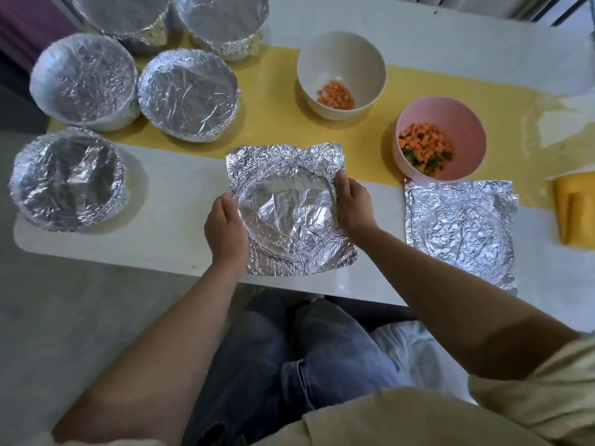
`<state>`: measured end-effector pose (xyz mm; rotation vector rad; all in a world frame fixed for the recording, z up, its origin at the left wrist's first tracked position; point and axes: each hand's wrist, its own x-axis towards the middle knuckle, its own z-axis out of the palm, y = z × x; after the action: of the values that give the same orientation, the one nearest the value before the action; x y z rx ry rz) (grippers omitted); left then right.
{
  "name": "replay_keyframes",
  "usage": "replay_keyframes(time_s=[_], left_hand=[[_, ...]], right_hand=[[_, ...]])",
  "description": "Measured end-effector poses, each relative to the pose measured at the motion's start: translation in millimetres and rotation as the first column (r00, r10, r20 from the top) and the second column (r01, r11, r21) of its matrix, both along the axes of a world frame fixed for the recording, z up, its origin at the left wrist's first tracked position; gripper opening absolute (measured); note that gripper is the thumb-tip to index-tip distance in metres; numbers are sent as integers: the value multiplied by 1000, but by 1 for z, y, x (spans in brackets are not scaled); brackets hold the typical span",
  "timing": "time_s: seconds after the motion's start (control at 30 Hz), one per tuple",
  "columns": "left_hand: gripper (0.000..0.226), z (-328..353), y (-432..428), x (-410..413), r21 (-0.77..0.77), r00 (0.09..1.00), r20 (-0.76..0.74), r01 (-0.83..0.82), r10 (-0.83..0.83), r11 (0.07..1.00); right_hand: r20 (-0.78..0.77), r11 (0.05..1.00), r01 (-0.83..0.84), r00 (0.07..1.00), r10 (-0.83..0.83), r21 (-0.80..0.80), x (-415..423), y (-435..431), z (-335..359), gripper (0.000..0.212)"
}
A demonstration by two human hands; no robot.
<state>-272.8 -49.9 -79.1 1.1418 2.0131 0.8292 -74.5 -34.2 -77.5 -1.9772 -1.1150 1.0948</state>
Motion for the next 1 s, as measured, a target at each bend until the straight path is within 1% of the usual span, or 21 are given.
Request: replay_keyframes(time_s=[0.07, 0.17, 0.27, 0.37, 0.47, 0.53, 0.57, 0.63, 0.67, 0.7, 0.73, 0.77, 0.8, 0.83, 0.9, 0.97, 1.0], left_hand=[[44, -4, 1, -3, -21, 1000, 16, 0, 0, 1000], [39, -2, 1, -3, -37, 998, 45, 36, -34, 999], [41, -3, 1, -3, -62, 994, 98, 48, -41, 997], [42, -4, 1, -2, -61, 991, 131, 47, -38, 997], [42, -7, 3, -5, -61, 988, 151, 50, -40, 997], [39, -11, 3, -9, -57, 990, 135, 43, -35, 997], [34, -11, 3, -10, -59, 994, 103, 34, -28, 998], [27, -7, 0, -9, -42, 998, -52, -34, 32, 999], [26, -4, 0, -7, 6, 984, -161, -81, 81, 997], [28, 2, 1, -5, 77, 956, -272, -93, 111, 993], [30, 9, 2, -3, 154, 924, -368, -46, 100, 987], [32, 12, 3, -1, 222, 898, -438, 56, 48, 973], [33, 14, 5, 2, 262, 870, -492, 189, -37, 946], [36, 15, 8, 6, 276, 836, -530, 324, -138, 905], [46, 15, 15, 15, 228, 739, -592, 536, -322, 813], [57, 11, 20, 20, 132, 646, -621, 645, -444, 753], [61, 8, 21, 20, 92, 622, -614, 668, -486, 739]], right_hand=[[-122, 999, 23, 992, -28, -40, 0, 1, 1, 48], [-281, 988, 64, 954, -103, -142, 3, 2, -1, 53], [-349, 971, 75, 924, -154, -228, 5, 3, -3, 54], [-378, 945, 67, 906, -192, -320, 7, 3, -7, 57], [-419, 951, 64, 887, -193, -303, 7, 2, -11, 61], [-339, 967, 82, 926, -163, -242, 6, 1, -8, 51], [-278, 978, 101, 949, -150, -181, 5, 1, -6, 45], [-105, 989, 143, 983, -147, -43, 4, 0, -1, 31], [24, 990, 138, 990, -139, 34, 4, -1, 0, 28], [170, 987, 96, 979, -116, 125, 3, -3, 3, 28], [292, 975, 19, 953, -85, 223, 3, -5, 6, 31], [376, 944, -86, 926, -42, 317, 2, -6, 7, 33], [434, 904, -195, 901, 12, 381, 0, -6, 9, 36], [476, 864, -296, 876, 76, 407, -1, -6, 9, 38], [541, 797, -467, 813, 217, 383, -6, -3, 7, 46], [564, 760, -569, 756, 332, 315, -12, 1, 2, 54], [565, 755, -592, 738, 368, 281, -15, 2, -2, 56]])
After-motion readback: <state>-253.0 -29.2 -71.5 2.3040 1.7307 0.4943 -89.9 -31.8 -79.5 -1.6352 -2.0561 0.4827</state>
